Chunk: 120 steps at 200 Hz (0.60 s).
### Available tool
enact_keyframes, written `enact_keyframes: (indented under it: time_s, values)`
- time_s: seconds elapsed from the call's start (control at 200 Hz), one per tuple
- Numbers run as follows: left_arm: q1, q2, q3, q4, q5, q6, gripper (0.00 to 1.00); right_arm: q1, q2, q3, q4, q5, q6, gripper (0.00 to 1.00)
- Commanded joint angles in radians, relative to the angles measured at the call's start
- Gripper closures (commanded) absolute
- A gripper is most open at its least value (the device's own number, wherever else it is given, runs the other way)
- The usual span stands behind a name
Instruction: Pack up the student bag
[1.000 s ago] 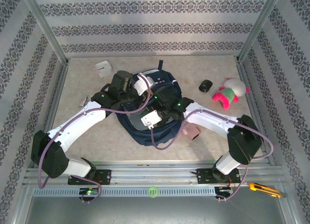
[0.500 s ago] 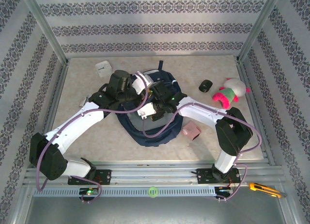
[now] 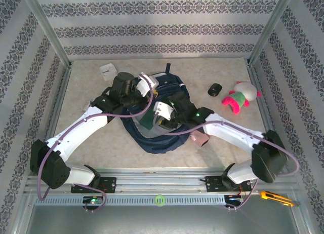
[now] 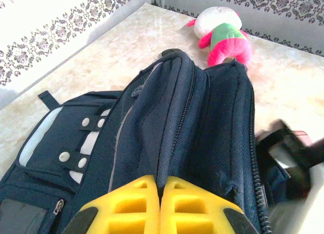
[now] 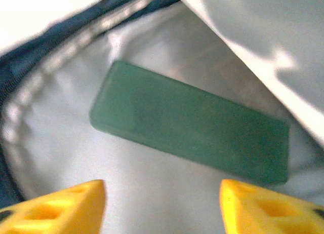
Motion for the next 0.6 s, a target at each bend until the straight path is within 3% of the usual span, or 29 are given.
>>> enact_keyframes:
  time_s: [0.0, 0.25, 0.595]
  values:
    - [0.008, -0.055, 0.028, 0.135, 0.004, -0.034, 1.00, 0.041, -0.074, -0.106, 0.143, 0.007, 0.596, 0.46]
    - [0.010, -0.058, 0.030, 0.139, -0.003, -0.050, 1.00, 0.138, -0.049, -0.275, 0.429, 0.154, 1.430, 0.48]
    - [0.009, -0.059, 0.035, 0.153, 0.030, -0.063, 1.00, 0.159, 0.135, -0.274, 0.631, 0.268, 1.644, 0.49]
